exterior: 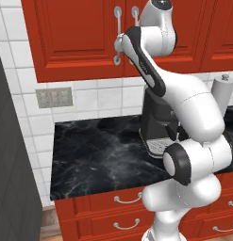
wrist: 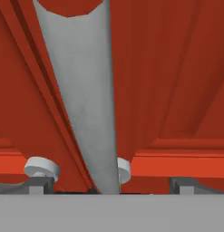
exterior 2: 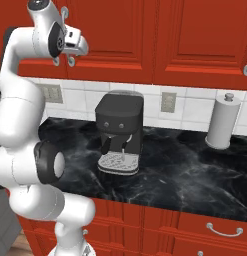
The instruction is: Move the bowls from the cabinet to the plates on the dining table.
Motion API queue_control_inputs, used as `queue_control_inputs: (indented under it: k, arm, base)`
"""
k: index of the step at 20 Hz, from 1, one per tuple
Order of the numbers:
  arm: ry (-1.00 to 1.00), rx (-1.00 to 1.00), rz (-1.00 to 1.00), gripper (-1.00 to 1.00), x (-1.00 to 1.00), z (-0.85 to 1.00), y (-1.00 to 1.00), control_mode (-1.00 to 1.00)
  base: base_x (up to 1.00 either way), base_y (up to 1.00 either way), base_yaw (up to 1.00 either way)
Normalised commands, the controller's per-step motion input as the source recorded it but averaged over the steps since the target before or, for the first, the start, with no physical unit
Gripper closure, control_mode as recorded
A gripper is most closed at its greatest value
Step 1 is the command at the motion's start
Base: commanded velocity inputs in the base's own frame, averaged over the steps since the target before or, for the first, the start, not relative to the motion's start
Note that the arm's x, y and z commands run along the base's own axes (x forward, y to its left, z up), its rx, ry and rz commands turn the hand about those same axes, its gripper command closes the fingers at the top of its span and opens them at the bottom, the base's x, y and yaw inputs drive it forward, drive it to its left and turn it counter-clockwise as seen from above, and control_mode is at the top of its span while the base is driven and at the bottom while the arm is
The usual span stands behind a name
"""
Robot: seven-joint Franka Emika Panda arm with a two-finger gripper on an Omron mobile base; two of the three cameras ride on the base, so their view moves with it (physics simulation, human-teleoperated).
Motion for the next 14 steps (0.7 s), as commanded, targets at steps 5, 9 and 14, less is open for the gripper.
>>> queue_control_inputs:
  k: [5, 9, 14]
  arm:
    - [-0.07, 0.0, 0.0, -1.0, 0.17, 0.23, 0.04, -1.0]
    - [-0.04, 0.0, 0.0, -1.0, 0.32, 0.0, 0.0, -1.0]
    - [0.0, 0.0, 0.0, -1.0, 0.11, 0.0, 0.0, -1.0]
  base:
    - [0.0, 0.0, 0.0]
    - [0.0, 0.0, 0.0]
    - [0.0, 0.0, 0.0]
